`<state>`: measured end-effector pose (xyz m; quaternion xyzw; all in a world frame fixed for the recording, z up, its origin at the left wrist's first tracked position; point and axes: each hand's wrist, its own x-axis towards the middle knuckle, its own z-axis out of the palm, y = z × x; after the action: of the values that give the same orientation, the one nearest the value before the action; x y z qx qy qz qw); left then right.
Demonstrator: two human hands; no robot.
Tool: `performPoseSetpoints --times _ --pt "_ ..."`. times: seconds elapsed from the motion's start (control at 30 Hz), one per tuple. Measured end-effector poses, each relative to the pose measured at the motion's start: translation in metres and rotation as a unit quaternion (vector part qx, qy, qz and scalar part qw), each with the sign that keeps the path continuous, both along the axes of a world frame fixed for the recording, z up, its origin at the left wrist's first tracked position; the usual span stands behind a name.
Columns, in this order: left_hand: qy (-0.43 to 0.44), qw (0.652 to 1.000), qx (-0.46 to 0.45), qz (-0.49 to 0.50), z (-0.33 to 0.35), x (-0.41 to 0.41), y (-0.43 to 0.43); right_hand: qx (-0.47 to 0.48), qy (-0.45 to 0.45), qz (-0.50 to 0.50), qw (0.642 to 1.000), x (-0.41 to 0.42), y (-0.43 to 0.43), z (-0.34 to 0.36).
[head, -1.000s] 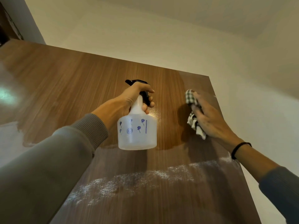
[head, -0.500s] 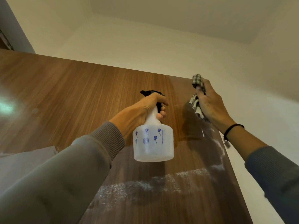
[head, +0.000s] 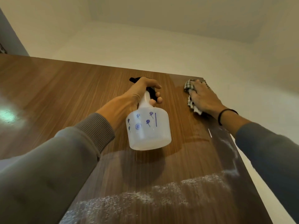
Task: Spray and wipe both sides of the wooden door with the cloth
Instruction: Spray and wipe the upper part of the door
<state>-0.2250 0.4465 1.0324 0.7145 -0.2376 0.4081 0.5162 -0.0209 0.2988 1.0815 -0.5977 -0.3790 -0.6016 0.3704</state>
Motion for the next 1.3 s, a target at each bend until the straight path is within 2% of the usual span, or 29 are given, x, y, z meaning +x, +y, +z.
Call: performPoseSetpoints --times 0.13,0.3,0.47,0.63,0.83,1.1,1.3 --pt "-0.007 1.000 -0.001 0.002 0.003 0.005 0.001 0.018 -0.007 -0.006 1.000 -0.033 0.026 0.021" --pt "-0.023 0.999 0.013 0.042 0.003 0.008 -0.004 -0.090 -0.120 0.024 0.988 -0.067 0.058 0.028" --pt "0.000 0.998 0.006 0.070 0.007 0.014 -0.009 -0.111 -0.117 0.044 0.986 -0.059 0.046 0.045" --pt "0.016 0.997 0.008 0.071 0.009 0.015 -0.008 -0.066 -0.112 0.043 0.991 -0.043 0.038 0.064" --pt "0.019 0.998 0.006 0.059 0.009 0.012 -0.005 0.008 -0.048 -0.025 0.998 -0.019 0.018 0.072" --pt "0.001 0.999 0.008 0.043 0.006 0.011 -0.004 0.105 0.084 0.005 0.991 -0.008 0.007 0.066" --pt "-0.005 1.000 0.006 0.024 0.001 0.009 -0.002 0.162 0.120 0.012 0.979 -0.013 0.010 0.016"
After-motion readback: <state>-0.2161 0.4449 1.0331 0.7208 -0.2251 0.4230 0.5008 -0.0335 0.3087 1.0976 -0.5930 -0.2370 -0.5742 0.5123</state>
